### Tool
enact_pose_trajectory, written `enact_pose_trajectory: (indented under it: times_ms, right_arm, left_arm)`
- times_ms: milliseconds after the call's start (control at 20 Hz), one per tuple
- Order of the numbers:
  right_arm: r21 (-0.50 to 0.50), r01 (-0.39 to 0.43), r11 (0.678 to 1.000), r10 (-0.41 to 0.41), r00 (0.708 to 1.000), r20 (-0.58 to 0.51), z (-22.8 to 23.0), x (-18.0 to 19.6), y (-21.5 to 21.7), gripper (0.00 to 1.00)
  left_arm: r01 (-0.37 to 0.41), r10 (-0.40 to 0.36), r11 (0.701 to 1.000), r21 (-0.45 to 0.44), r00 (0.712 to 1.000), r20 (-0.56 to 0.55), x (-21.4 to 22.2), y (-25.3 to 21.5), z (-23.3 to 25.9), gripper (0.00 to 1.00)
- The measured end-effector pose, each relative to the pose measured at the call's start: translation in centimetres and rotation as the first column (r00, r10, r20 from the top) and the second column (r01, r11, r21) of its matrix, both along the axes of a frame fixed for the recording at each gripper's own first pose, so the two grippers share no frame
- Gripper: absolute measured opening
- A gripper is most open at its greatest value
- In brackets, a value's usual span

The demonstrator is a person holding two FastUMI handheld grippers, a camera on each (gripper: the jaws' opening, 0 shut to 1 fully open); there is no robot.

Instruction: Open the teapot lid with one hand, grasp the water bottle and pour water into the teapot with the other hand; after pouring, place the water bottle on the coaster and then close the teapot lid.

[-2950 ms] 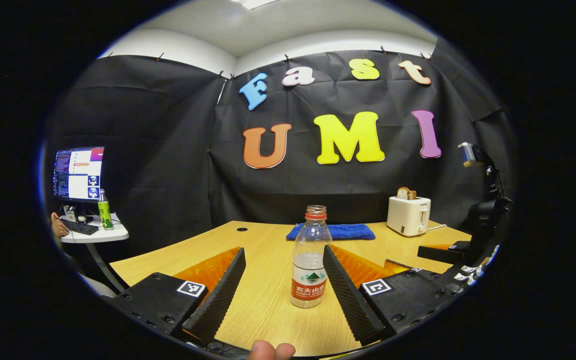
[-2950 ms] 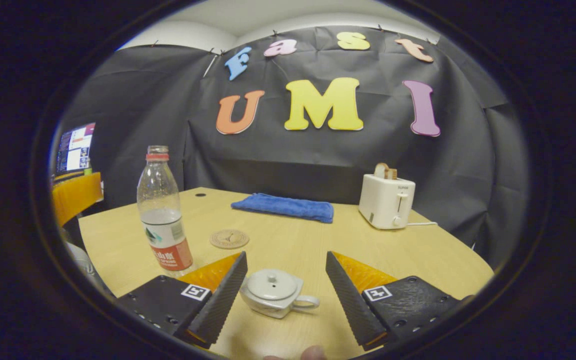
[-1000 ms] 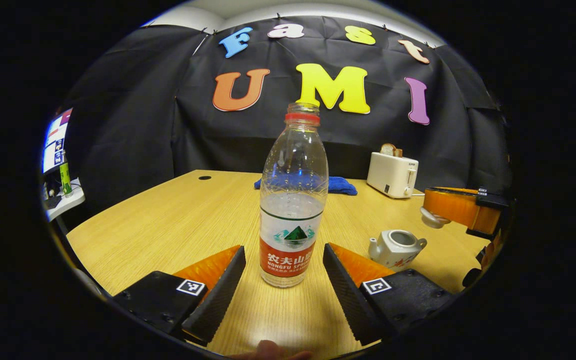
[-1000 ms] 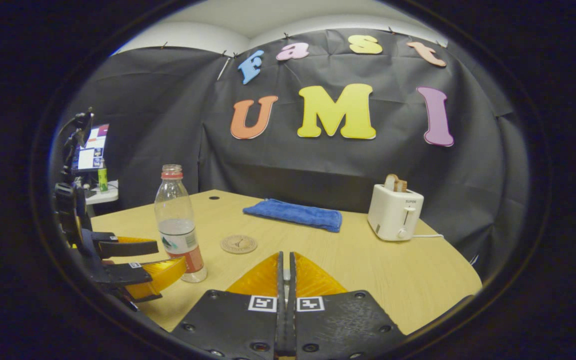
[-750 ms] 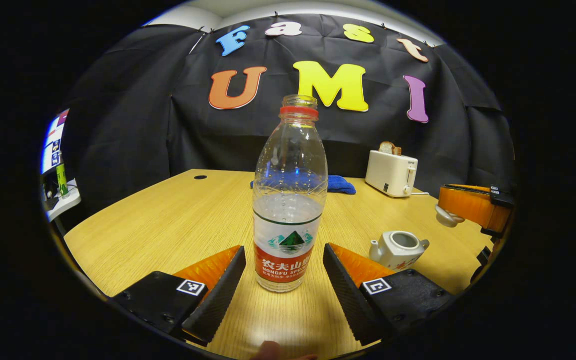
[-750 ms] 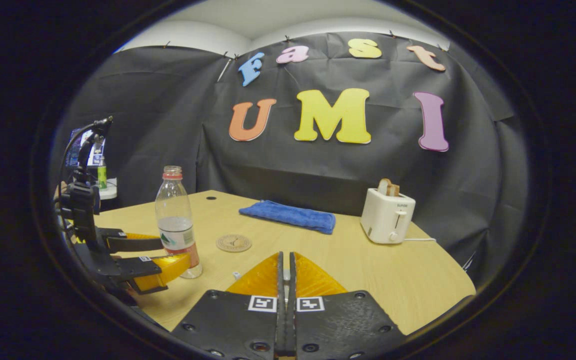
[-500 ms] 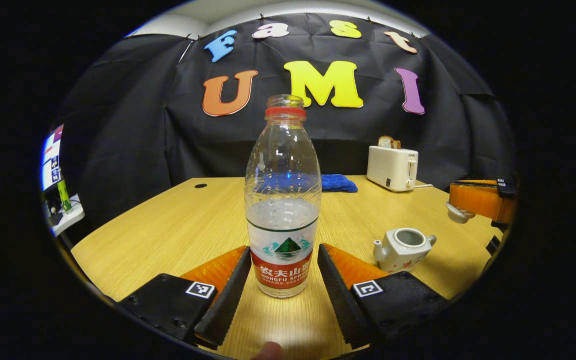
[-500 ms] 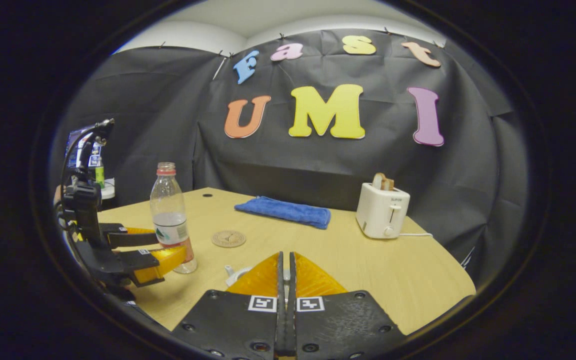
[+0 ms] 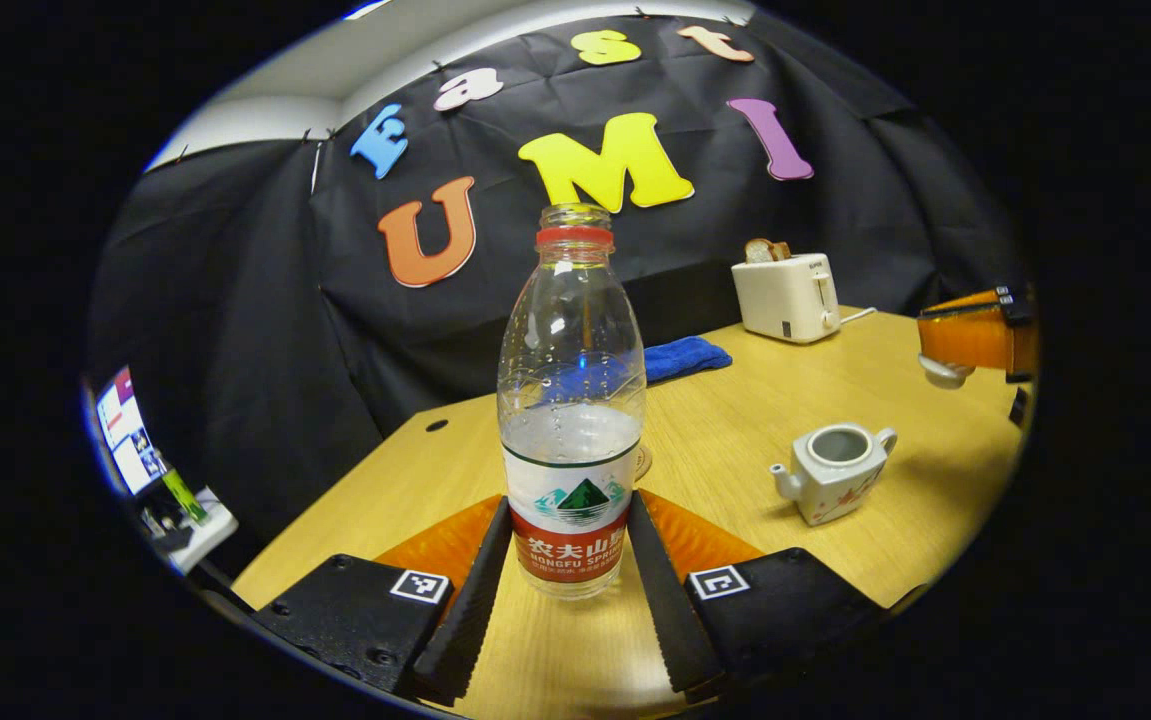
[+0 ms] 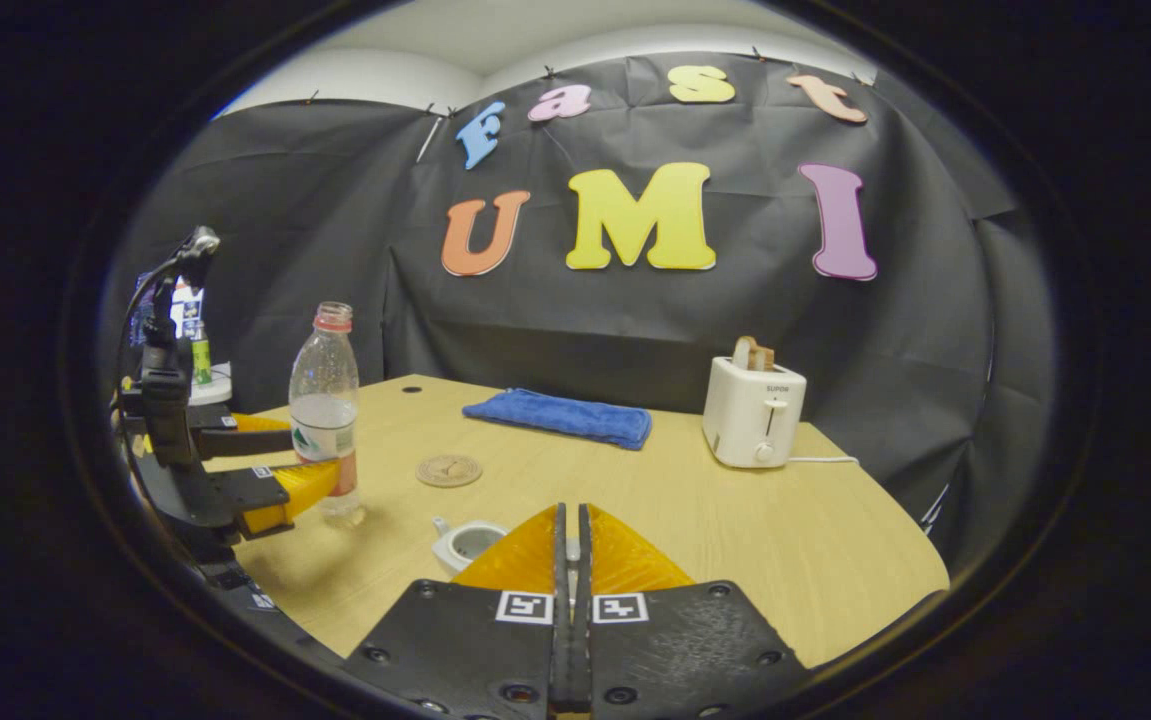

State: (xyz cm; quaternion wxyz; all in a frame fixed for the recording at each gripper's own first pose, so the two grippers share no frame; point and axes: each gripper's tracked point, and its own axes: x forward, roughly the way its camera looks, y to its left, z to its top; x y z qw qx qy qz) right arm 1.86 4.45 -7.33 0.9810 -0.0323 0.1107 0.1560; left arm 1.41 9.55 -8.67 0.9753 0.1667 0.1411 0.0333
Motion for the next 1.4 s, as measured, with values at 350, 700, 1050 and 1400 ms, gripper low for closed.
enact_pose_trajectory:
  times_ms: [350, 700, 1050, 1400]
  right_arm:
    - [-0.001, 0.008, 1.000, -0.008, 1.000, -0.014, -0.6, -0.7, -3.2, 0.00]
    - [-0.004, 0.021, 1.000, -0.022, 1.000, -0.020, -1.1, -1.0, -5.4, 0.00]
    - [0.005, 0.036, 0.999, -0.036, 0.999, -0.032, -2.2, -1.6, -7.1, 0.00]
    - [0.022, 0.065, 0.998, -0.065, 0.997, -0.036, -2.7, -1.7, -8.9, 0.00]
  left_arm:
    - [0.025, -0.026, 0.880, 0.474, 1.000, -0.003, -0.3, 2.7, 1.3, 0.72]
    - [0.122, -0.119, 0.560, 0.820, 0.991, -0.067, 0.6, 1.5, 3.4, 0.71]
    - [0.195, -0.174, 0.314, 0.929, 0.974, -0.145, 0.5, -1.3, 3.0, 0.71]
    - [0.228, -0.173, 0.248, 0.942, 0.967, -0.188, 1.0, -2.1, 2.3, 0.71]
